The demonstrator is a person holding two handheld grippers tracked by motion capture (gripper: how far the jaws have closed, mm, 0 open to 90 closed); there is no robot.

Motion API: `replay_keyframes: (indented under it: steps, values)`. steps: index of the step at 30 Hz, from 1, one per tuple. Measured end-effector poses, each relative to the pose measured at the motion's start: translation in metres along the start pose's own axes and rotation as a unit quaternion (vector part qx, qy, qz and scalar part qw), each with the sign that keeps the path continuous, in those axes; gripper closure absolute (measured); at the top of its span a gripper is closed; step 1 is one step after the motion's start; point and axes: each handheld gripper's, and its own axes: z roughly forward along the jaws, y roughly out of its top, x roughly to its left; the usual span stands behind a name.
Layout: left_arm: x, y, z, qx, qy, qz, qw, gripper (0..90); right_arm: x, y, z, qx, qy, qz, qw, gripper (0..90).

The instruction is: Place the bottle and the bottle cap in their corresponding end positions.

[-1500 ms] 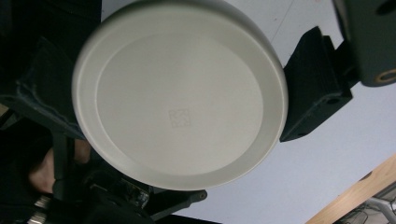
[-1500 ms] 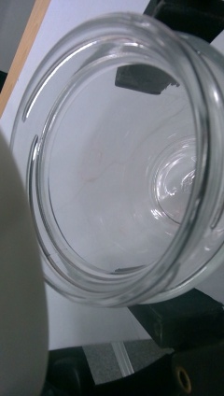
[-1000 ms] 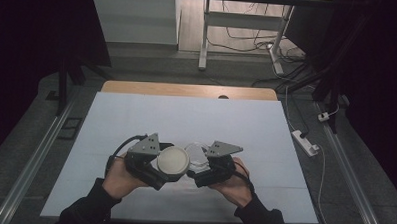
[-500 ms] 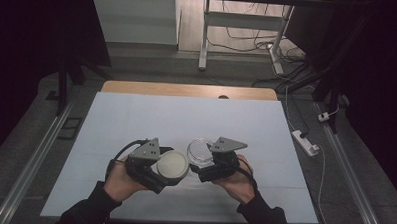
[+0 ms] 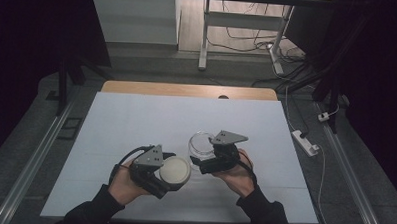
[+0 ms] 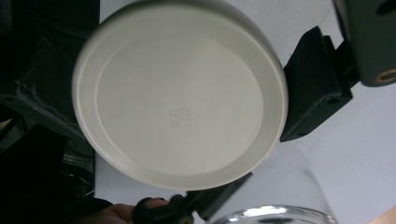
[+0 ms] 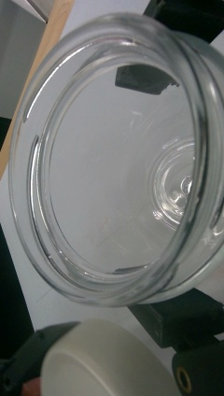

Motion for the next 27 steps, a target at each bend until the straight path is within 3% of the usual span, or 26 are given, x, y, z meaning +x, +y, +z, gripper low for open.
replay_keyframes:
  steps: [27]
  values:
    - [0.001,-0.027,0.048,0.023,-0.012,-0.003,0.9997,8.3,-0.025,0.014,0.041,0.010,-0.022,0.012,0.9996,6.1]
